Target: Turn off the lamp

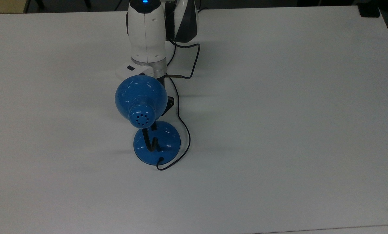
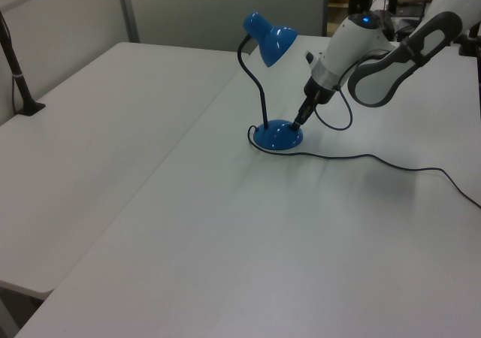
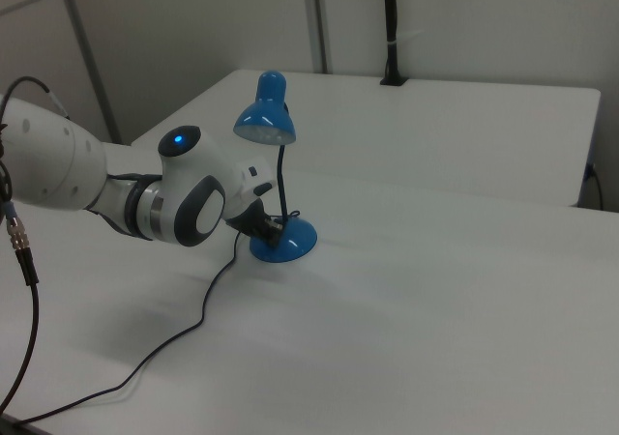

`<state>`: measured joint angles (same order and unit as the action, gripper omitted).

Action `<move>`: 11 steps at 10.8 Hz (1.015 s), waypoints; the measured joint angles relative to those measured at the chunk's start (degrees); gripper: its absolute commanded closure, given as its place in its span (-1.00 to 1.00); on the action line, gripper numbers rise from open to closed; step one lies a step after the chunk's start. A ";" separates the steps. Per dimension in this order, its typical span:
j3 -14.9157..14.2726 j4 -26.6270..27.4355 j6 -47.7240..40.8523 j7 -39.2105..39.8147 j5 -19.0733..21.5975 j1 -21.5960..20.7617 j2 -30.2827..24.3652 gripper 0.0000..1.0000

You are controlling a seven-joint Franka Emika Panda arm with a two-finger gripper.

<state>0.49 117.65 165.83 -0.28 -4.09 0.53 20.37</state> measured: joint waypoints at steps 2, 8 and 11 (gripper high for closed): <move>0.00 -0.08 -4.06 0.00 0.00 0.02 -0.59 1.00; 0.11 -1.75 -36.75 0.00 0.00 -0.97 -14.04 1.00; 0.18 -7.50 -52.40 0.00 0.00 -2.11 -18.60 1.00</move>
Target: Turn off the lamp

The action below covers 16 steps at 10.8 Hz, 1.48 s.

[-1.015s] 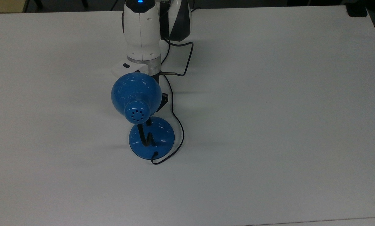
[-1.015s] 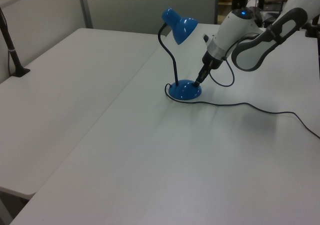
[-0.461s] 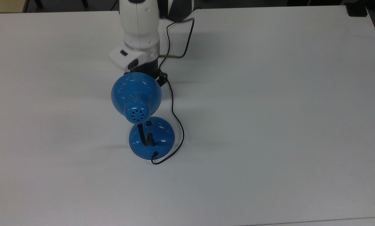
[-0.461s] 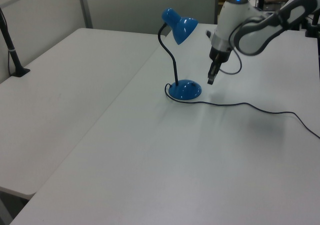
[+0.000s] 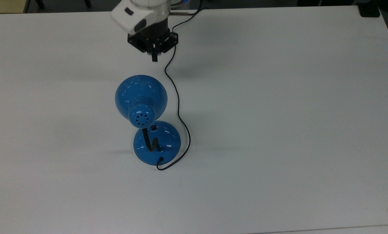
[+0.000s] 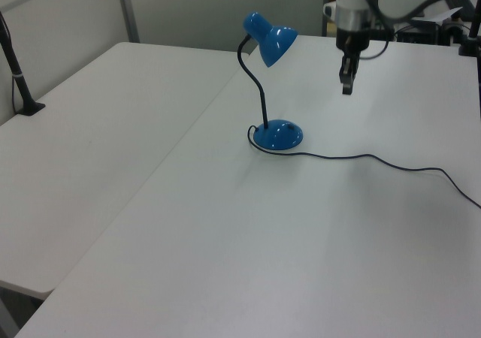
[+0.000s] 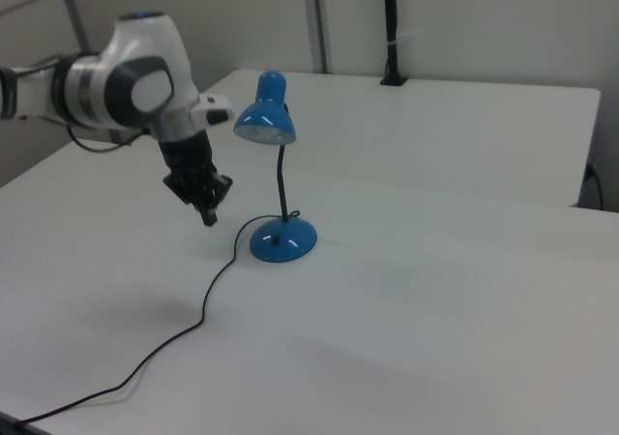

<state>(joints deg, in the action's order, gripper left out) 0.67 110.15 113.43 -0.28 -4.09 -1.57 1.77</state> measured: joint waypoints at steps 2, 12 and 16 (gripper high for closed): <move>0.00 -6.16 -7.36 0.00 0.00 -0.10 -0.25 1.00; 0.08 -18.32 -20.35 0.00 0.00 -2.15 -0.18 -0.76; 0.07 -18.32 -20.36 0.00 -0.30 -2.15 -0.08 -1.00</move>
